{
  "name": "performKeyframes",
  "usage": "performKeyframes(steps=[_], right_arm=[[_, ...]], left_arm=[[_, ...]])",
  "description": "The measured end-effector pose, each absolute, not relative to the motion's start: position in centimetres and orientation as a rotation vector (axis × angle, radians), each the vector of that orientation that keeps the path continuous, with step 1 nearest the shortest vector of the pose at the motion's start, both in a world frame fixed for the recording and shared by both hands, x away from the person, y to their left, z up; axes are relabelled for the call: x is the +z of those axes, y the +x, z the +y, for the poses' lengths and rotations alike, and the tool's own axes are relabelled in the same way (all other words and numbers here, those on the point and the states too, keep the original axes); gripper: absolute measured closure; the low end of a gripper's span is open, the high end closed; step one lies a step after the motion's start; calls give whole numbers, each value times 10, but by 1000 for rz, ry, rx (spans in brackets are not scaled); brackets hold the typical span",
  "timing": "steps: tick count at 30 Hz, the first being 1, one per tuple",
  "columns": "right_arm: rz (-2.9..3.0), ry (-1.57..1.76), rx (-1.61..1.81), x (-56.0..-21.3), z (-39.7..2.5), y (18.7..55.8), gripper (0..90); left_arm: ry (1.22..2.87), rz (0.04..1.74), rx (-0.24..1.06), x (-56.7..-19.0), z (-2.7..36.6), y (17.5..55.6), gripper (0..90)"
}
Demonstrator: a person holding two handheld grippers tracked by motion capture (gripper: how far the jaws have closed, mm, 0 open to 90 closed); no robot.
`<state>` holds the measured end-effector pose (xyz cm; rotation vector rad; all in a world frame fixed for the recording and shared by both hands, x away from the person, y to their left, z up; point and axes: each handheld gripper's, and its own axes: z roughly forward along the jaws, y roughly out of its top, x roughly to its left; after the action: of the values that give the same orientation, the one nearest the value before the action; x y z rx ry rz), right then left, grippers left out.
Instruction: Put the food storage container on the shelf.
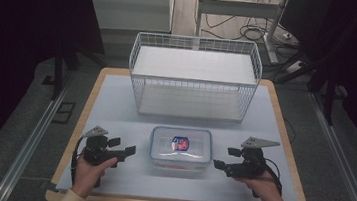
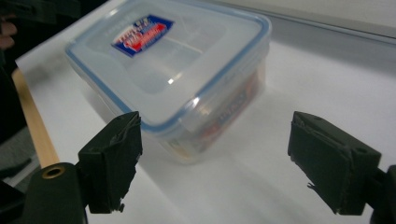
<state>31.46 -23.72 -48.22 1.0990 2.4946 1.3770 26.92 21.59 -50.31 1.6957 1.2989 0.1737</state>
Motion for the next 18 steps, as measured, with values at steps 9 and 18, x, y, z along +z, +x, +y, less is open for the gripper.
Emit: performKeyframes(steps=[9,18], right_arm=[[2504,1126,1399,-475,-224,323,167],[2490,1156,1432,-470,-217,333,169]], left_arm=[[1671,1295,77,-496,202,284,179],[1674,1294,-79,-506,179,302,175]])
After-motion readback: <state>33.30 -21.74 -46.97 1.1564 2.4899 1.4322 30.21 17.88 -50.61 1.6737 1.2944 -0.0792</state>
